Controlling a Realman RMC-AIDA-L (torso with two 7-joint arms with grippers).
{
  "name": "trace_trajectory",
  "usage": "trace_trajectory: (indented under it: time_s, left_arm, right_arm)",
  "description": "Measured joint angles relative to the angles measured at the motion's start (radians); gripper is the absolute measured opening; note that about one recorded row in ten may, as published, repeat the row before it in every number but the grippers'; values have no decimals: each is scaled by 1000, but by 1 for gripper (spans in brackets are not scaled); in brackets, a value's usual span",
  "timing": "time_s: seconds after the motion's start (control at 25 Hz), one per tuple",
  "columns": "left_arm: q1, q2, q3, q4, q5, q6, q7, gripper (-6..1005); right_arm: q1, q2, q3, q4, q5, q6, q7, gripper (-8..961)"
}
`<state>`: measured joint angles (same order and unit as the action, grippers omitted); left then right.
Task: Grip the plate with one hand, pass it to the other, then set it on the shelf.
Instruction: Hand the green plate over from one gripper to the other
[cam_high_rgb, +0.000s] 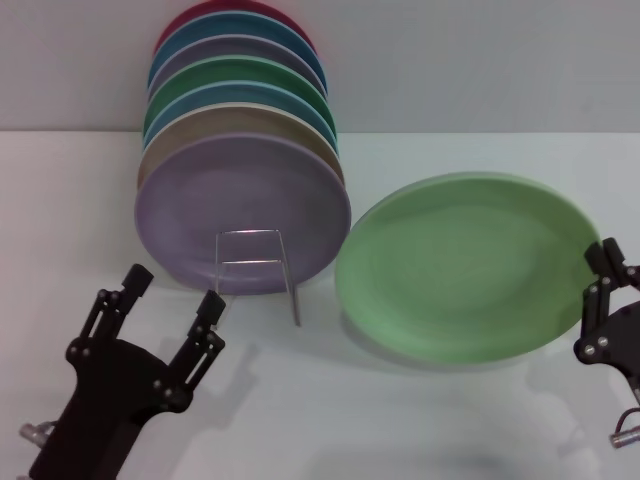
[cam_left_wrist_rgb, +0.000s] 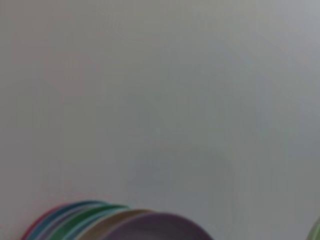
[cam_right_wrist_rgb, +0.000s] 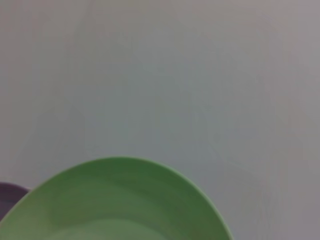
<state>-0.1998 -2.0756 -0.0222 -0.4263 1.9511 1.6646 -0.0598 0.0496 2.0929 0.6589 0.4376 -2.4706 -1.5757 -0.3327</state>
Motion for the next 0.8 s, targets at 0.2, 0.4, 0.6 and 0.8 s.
trace_trajectory:
  time_s: [0.2, 0.4, 0.6, 0.8]
  left_arm:
    - [-1, -3, 0, -11, 0, -55, 11, 800]
    - [-9, -2, 2, -14, 0, -70, 28, 800]
    - [-25, -1, 4, -16, 9, -93, 29, 800]
    - [-36, 0, 4, -16, 30, -113, 34, 796]
  right_arm:
    - [-10, 0, -27, 21, 8, 4, -44, 17]
    - [-13, -1, -134, 55, 107, 3, -158, 16]
    - [-10, -1, -228, 90, 179, -4, -263, 16]
    - [-13, -1, -248, 124, 181, 2, -329, 17]
